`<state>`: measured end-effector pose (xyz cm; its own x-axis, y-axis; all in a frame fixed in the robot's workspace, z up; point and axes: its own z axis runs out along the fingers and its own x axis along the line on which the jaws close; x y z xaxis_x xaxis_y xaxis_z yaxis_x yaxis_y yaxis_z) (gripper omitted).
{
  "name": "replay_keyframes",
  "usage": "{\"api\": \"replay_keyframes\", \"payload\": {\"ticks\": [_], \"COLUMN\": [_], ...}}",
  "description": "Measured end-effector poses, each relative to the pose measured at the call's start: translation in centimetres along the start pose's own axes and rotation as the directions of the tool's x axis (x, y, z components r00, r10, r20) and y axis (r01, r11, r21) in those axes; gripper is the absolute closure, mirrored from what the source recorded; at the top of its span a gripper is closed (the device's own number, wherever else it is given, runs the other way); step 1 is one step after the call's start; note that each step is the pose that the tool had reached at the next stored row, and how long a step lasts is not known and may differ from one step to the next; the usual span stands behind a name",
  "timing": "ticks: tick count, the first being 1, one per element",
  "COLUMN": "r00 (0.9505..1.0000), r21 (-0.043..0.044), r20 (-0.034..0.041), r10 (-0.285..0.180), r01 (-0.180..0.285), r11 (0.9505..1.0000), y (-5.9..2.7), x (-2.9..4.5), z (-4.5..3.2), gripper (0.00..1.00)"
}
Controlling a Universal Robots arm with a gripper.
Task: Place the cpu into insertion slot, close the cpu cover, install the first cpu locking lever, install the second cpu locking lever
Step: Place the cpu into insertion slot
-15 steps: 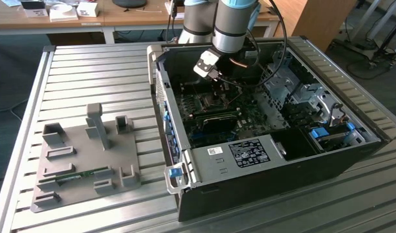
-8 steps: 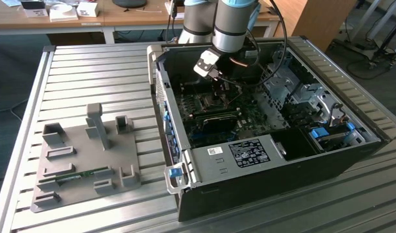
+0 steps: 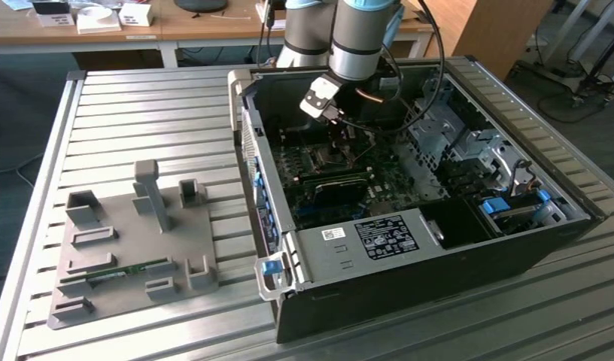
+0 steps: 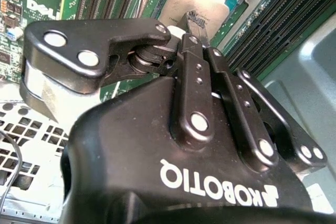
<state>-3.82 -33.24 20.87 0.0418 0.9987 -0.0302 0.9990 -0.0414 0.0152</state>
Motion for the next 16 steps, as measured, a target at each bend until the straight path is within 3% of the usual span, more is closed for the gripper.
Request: {"api": "replay_keyframes", "payload": {"ticks": [16], "r00": [1.0], "r21": [0.0], "r20": [0.0], "r10": [-0.001], "r01": [0.001], "r11": [1.0], "y": [-0.34], "x": [0.01], "z": [0.59], "gripper": [0.9]}}
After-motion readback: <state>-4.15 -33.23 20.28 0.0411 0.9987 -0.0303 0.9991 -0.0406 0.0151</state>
